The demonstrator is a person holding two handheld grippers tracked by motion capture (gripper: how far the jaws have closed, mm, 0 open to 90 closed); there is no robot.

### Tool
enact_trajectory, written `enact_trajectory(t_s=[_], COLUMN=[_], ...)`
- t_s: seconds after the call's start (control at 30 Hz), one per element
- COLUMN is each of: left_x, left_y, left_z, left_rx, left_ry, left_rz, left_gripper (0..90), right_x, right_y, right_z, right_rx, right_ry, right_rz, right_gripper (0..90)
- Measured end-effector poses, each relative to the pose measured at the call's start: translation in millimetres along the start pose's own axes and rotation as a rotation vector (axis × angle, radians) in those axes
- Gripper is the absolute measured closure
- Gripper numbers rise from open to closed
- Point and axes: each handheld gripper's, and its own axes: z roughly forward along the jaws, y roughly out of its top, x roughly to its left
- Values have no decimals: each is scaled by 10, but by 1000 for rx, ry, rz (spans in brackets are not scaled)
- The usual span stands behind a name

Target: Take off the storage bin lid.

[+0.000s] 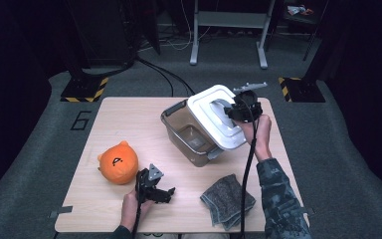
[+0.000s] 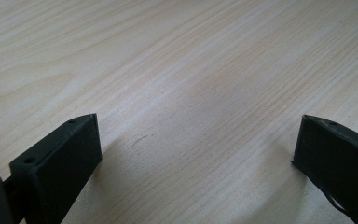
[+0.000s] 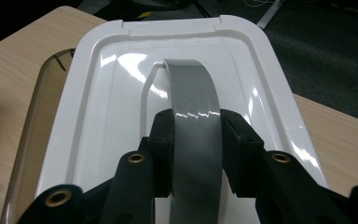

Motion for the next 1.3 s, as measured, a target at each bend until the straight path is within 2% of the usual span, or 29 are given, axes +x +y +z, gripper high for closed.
enact_trajectory(t_s=[0.33,0.7,0.93,1.3], left_x=[1,0,2,2], left_y=[0,0,0,0], left_z=[1,5,5,4], left_rx=[-2,-6,-7,-7], left_ry=[-2,2,3,5], left_rz=[0,-4,-2,-2], left_gripper=[1,2,2,2], right_x=[-231,-466,-626,-798], right_y=[-93,-191,-275,-434], right_z=[-110,-195,-189,-90], right_rx=[-6,-14,-4,20], right_ry=[-47,-119,-163,-221], right_rz=[44,92,120,182], right_gripper=[667,667,667,667])
